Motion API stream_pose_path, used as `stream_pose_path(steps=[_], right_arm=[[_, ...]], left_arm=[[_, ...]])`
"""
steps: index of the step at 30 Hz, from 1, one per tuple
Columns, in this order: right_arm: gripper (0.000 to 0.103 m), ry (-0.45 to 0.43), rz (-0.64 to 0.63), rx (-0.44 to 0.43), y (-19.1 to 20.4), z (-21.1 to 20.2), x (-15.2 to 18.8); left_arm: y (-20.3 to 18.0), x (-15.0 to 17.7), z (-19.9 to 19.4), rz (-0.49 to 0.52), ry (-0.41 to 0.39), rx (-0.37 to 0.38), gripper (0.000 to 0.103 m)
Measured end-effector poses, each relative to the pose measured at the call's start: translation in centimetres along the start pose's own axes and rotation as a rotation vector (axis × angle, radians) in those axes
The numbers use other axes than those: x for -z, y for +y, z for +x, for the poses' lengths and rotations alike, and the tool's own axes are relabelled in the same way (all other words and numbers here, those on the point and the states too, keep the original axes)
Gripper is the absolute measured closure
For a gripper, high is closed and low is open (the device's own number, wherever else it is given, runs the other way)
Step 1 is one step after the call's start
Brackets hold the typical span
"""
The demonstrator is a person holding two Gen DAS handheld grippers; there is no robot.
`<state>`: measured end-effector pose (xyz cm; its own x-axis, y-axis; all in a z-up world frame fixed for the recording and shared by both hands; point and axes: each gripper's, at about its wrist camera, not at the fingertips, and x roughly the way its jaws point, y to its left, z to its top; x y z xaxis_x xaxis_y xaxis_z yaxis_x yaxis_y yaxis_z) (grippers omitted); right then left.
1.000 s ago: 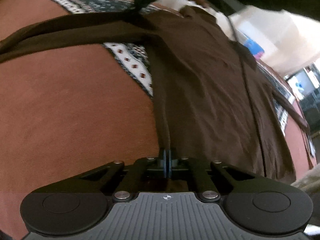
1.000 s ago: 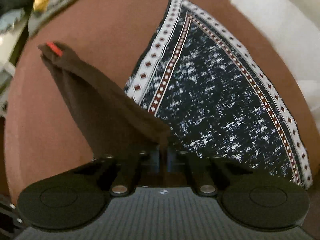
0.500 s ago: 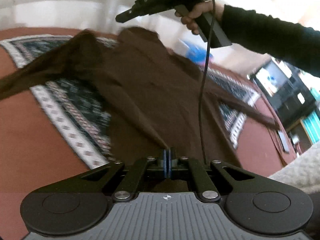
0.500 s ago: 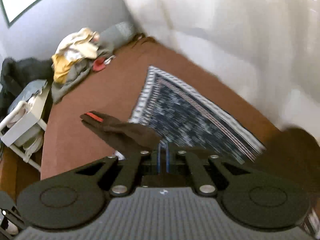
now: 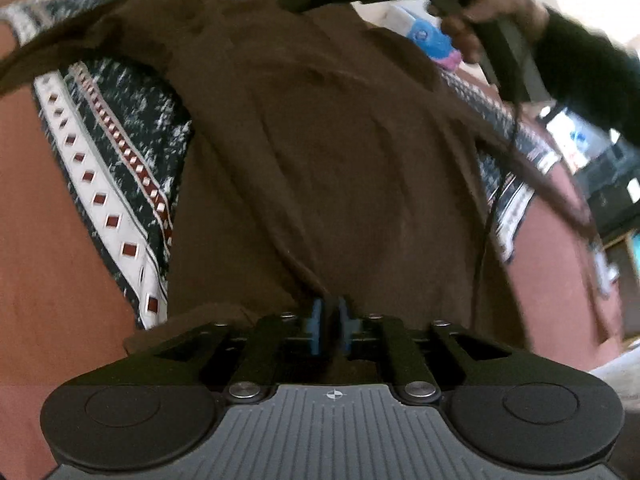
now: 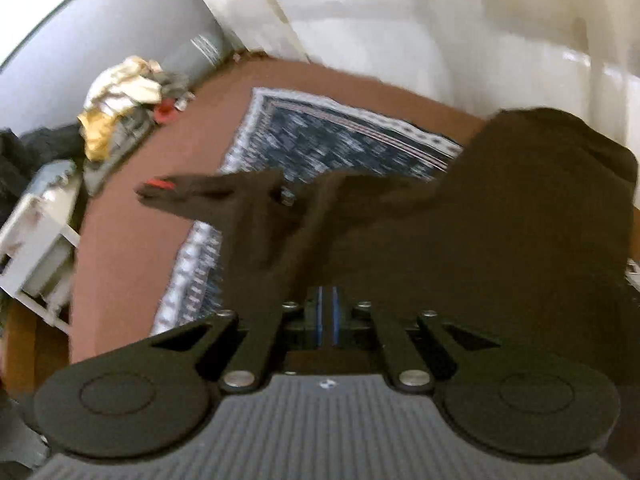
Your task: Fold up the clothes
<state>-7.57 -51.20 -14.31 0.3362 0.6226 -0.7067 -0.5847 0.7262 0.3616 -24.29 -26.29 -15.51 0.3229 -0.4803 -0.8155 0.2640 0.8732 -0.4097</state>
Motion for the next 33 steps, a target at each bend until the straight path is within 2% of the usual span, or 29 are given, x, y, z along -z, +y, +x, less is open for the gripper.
stream_pose_path(steps=[2, 4, 6, 9, 10, 12, 14, 16, 17, 18, 19, 20, 21, 26, 30, 33], right_arm=[[0.089, -0.016, 0.001, -0.017, 1.1, -0.6, 0.3], [0.081, -0.036, 0.003, -0.019, 2.7, -1.7, 1.1], [0.068, -0.036, 0.003, -0.021, 4.0, -3.0, 2.5], [0.066, -0.014, -0.003, -0.024, 6.9, -3.4, 4.9], [0.066, -0.002, -0.012, -0.024, 8.0, -3.4, 5.8], [0.066, -0.002, -0.037, -0.007, 10.1, -3.2, 6.9], [0.066, -0.006, -0.054, 0.000, 11.6, -2.0, 5.9], [0.066, -0.007, -0.079, 0.006, 13.0, -0.6, 4.2], [0.064, -0.007, -0.092, 0.010, 13.7, 0.2, 3.4], [0.058, -0.008, -0.109, 0.015, 14.5, 1.3, 2.0], [0.052, -0.009, -0.128, 0.022, 15.4, 2.5, 0.7], [0.043, -0.014, -0.159, 0.031, 16.3, 3.7, -0.4], [0.041, -0.018, -0.191, 0.040, 17.1, 5.0, -1.5], [0.041, 0.074, -0.387, 0.067, 21.1, 14.5, -7.2], [0.041, 0.151, -0.461, 0.044, 23.0, 21.2, -10.0], [0.042, 0.231, -0.513, 0.043, 23.7, 25.2, -10.7]], left_arm=[[0.7, -0.3, -2.5, -0.046, -0.049, 0.003, 0.053], [1.6, -0.7, -5.5, -0.088, -0.111, -0.006, 0.044], [2.8, -1.5, -8.0, -0.103, -0.176, -0.046, 0.042], [5.6, -3.1, -10.4, -0.054, -0.252, -0.189, 0.041], [7.1, -3.8, -10.7, -0.034, -0.267, -0.268, 0.041], [10.8, -5.1, -11.0, -0.066, -0.282, -0.355, 0.041], [14.5, -6.4, -11.2, -0.093, -0.295, -0.434, 0.041], [18.3, -7.8, -11.4, -0.090, -0.319, -0.544, 0.041], [20.2, -8.3, -11.6, -0.097, -0.324, -0.573, 0.042], [22.2, -8.9, -11.8, -0.104, -0.328, -0.601, 0.041], [23.8, -9.4, -12.1, -0.108, -0.325, -0.604, 0.042], [25.2, -9.7, -12.4, -0.112, -0.320, -0.600, 0.041], [26.6, -10.1, -12.6, -0.115, -0.315, -0.596, 0.041], [31.5, -10.8, -13.8, -0.102, -0.268, -0.518, 0.041], [32.7, -9.6, -13.5, -0.119, -0.244, -0.464, 0.041], [32.5, -8.6, -13.1, -0.107, -0.230, -0.431, 0.041]])
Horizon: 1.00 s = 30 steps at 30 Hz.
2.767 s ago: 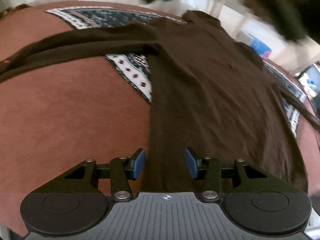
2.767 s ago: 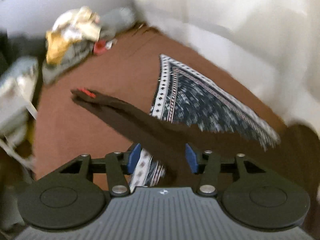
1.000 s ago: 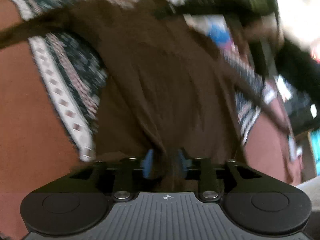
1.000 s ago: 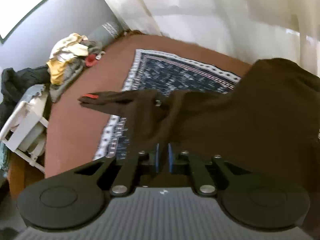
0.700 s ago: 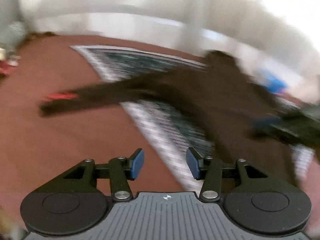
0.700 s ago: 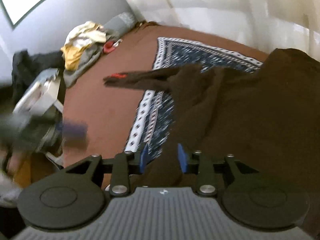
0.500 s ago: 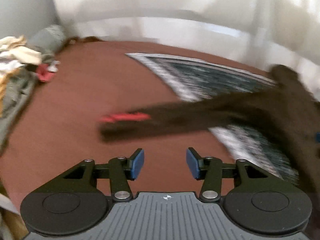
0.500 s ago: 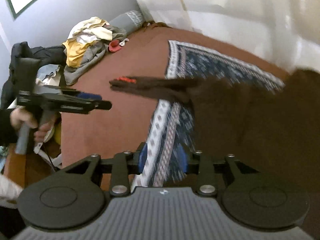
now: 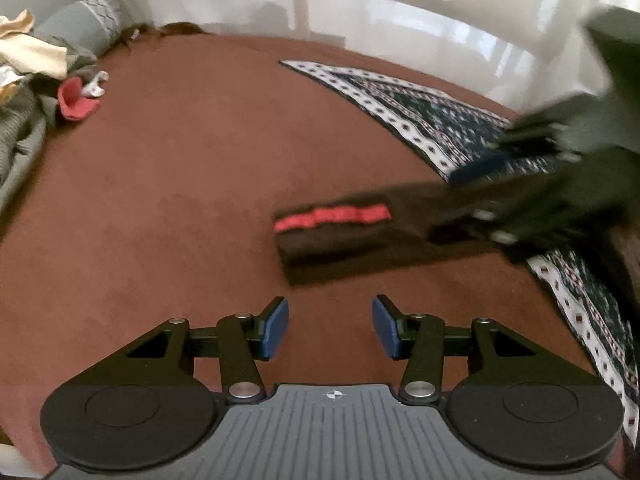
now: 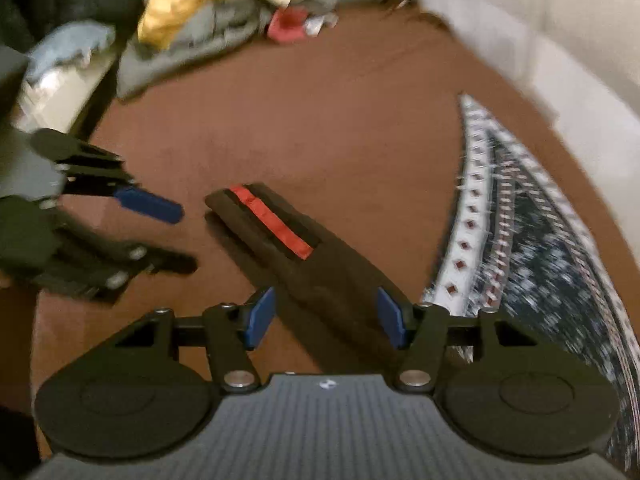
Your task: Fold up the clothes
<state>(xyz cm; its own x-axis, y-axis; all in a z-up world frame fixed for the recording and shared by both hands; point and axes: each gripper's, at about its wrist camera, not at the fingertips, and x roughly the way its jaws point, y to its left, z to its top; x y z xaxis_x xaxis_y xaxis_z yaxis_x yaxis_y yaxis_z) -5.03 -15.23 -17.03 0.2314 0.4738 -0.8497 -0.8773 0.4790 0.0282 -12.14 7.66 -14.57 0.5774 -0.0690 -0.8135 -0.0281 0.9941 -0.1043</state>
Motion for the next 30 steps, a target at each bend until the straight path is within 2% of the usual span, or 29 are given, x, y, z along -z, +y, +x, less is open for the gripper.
stream_pose_path(steps=[3, 5, 7, 8, 9, 11, 13, 16, 20, 24, 26, 28, 30], right_arm=[[0.042, 0.076, -0.032, 0.005, -0.6, 2.3, -0.4], [0.041, 0.074, -0.037, -0.025, -1.2, 2.6, -0.3], [0.050, 0.088, -0.025, -0.047, -1.7, 2.5, -0.5], [0.070, 0.095, -0.018, -0.058, -2.0, 2.4, -0.6], [0.100, 0.106, 0.018, -0.074, -2.4, 2.3, -0.9], [0.098, 0.102, 0.087, -0.104, -3.3, 1.6, -1.5], [0.099, 0.024, 0.134, -0.108, -4.0, -1.0, -1.8], [0.099, -0.098, 0.210, -0.097, -5.7, -6.5, -1.6], [0.099, -0.277, 0.291, -0.044, -8.2, -15.7, 0.0], [0.099, -0.448, 0.379, 0.089, -10.6, -25.8, 4.8], [0.099, -0.511, 0.420, 0.159, -11.8, -29.8, 7.7], [0.099, -0.550, 0.472, 0.237, -12.8, -33.8, 11.9], [0.099, -0.551, 0.529, 0.312, -13.8, -36.3, 16.4]], left_arm=[[-0.1, 0.8, -0.3, -0.006, 0.009, 0.037, 0.041], [0.0, 1.1, -0.4, -0.033, 0.013, 0.061, 0.041], [-0.2, 1.2, -0.4, -0.048, 0.016, 0.073, 0.041], [-0.3, 1.1, -0.4, -0.053, 0.017, 0.076, 0.041], [-0.4, 1.0, -0.4, -0.056, 0.019, 0.077, 0.041], [-0.8, 0.7, -0.6, -0.061, 0.018, 0.089, 0.041], [-1.6, 0.5, -1.1, -0.066, 0.015, 0.115, 0.041], [-3.9, 0.3, -1.7, -0.039, 0.018, 0.175, 0.040], [-9.3, 1.0, -2.2, 0.027, 0.042, 0.280, 0.037], [-16.1, 2.6, -2.9, 0.151, 0.049, 0.342, 0.037], [-18.9, 3.5, -3.2, 0.175, 0.056, 0.362, 0.036], [-21.2, 4.3, -3.3, 0.199, 0.072, 0.373, 0.036], [-23.6, 5.1, -3.5, 0.224, 0.089, 0.384, 0.036]])
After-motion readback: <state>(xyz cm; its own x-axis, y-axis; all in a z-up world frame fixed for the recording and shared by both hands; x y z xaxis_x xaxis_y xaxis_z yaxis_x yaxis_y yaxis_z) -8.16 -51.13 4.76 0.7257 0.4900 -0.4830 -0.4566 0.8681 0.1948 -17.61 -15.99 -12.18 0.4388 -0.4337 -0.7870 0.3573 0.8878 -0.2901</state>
